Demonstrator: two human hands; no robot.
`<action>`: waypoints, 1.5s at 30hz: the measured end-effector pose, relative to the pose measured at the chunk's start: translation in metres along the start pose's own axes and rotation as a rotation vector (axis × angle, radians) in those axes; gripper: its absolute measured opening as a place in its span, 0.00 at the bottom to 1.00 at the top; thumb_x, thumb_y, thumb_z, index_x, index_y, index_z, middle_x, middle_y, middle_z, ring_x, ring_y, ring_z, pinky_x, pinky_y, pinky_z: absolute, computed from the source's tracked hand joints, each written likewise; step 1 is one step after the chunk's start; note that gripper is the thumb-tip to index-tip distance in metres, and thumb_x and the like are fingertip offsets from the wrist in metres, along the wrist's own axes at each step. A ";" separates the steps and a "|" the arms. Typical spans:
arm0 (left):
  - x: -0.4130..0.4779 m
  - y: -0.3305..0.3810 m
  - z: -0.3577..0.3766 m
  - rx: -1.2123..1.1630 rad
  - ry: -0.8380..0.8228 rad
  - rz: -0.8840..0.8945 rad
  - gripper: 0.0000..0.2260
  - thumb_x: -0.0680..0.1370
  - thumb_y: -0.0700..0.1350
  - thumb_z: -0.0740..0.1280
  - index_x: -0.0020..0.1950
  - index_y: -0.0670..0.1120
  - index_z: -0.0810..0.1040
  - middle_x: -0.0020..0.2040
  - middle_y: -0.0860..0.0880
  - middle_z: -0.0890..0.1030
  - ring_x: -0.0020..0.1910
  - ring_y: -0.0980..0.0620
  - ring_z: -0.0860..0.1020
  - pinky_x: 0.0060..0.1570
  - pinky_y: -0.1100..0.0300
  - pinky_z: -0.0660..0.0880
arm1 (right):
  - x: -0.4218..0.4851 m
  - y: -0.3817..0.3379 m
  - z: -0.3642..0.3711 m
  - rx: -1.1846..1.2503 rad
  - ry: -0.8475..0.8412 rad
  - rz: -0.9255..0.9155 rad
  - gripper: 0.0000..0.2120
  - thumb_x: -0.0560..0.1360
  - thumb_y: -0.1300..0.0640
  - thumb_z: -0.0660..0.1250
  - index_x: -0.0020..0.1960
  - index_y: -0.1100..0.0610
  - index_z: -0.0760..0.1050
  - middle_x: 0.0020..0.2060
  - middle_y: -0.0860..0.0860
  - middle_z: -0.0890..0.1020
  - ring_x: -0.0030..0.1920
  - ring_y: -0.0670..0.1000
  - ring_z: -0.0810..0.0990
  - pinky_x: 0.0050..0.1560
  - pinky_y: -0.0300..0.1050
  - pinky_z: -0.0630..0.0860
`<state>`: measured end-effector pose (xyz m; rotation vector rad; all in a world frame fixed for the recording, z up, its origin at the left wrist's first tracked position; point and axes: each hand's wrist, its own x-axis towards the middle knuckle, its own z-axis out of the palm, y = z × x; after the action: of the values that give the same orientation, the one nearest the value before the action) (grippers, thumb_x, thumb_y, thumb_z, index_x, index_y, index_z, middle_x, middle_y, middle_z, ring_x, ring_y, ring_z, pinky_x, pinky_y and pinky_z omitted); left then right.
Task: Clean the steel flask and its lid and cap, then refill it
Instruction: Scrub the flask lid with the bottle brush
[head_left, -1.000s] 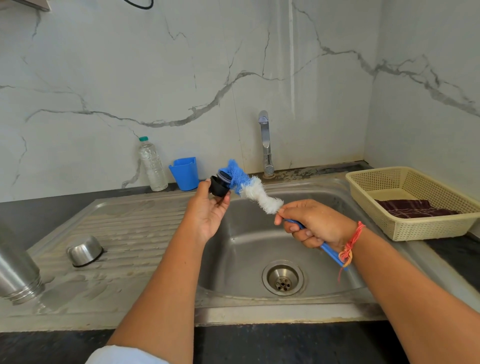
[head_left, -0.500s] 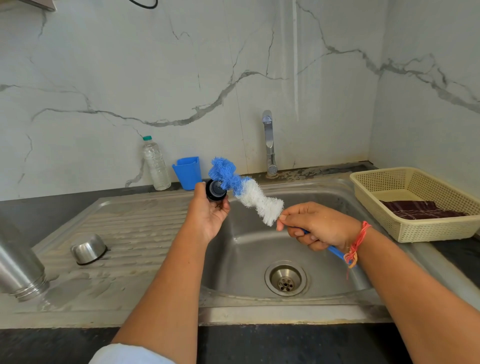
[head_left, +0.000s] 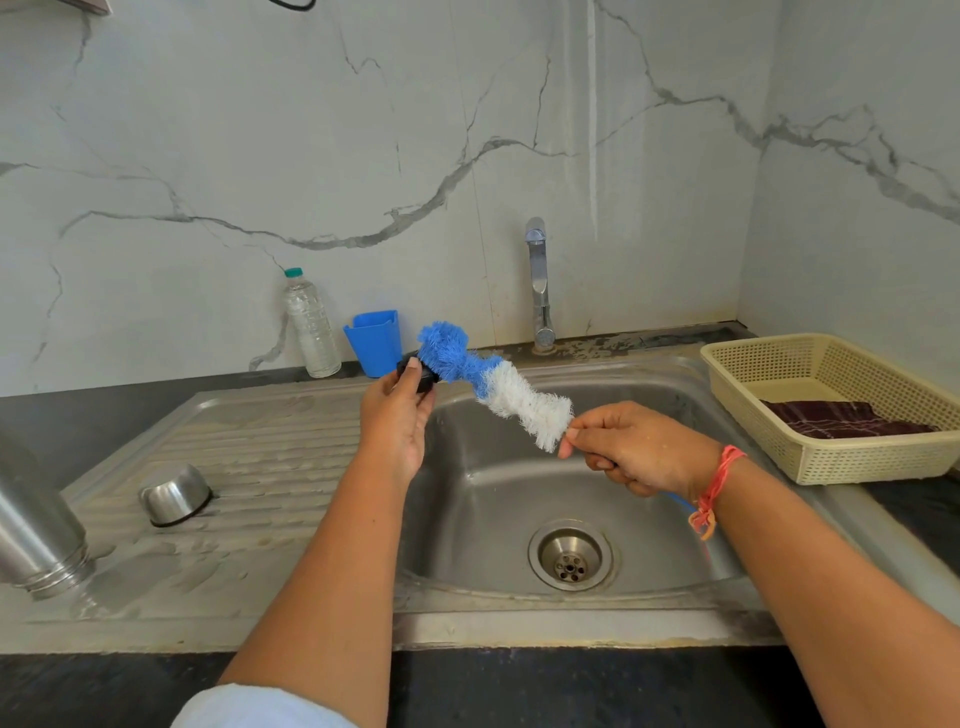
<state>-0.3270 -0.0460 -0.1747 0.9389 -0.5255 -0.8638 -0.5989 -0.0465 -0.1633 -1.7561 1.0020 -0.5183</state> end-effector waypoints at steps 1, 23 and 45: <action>0.001 -0.001 -0.001 -0.009 -0.006 -0.003 0.16 0.82 0.40 0.69 0.68 0.36 0.75 0.63 0.41 0.83 0.64 0.46 0.82 0.64 0.54 0.79 | 0.001 0.000 0.001 -0.008 0.007 0.002 0.12 0.83 0.57 0.61 0.51 0.60 0.81 0.26 0.47 0.67 0.24 0.45 0.59 0.24 0.35 0.54; -0.018 -0.001 0.023 -0.351 -0.052 -0.231 0.21 0.83 0.50 0.68 0.69 0.37 0.75 0.57 0.37 0.83 0.53 0.45 0.85 0.44 0.58 0.84 | 0.001 0.004 -0.003 0.014 0.034 -0.013 0.11 0.82 0.57 0.61 0.51 0.59 0.82 0.27 0.47 0.66 0.25 0.46 0.58 0.24 0.37 0.53; -0.021 0.003 0.024 -0.498 -0.094 -0.207 0.16 0.80 0.43 0.72 0.65 0.37 0.77 0.58 0.37 0.82 0.58 0.44 0.83 0.54 0.55 0.84 | 0.004 0.001 0.005 0.165 0.064 -0.019 0.15 0.85 0.55 0.57 0.51 0.61 0.79 0.26 0.48 0.68 0.23 0.45 0.59 0.22 0.35 0.54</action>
<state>-0.3547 -0.0394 -0.1605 0.5010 -0.2727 -1.1644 -0.5933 -0.0469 -0.1672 -1.6123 0.9595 -0.6547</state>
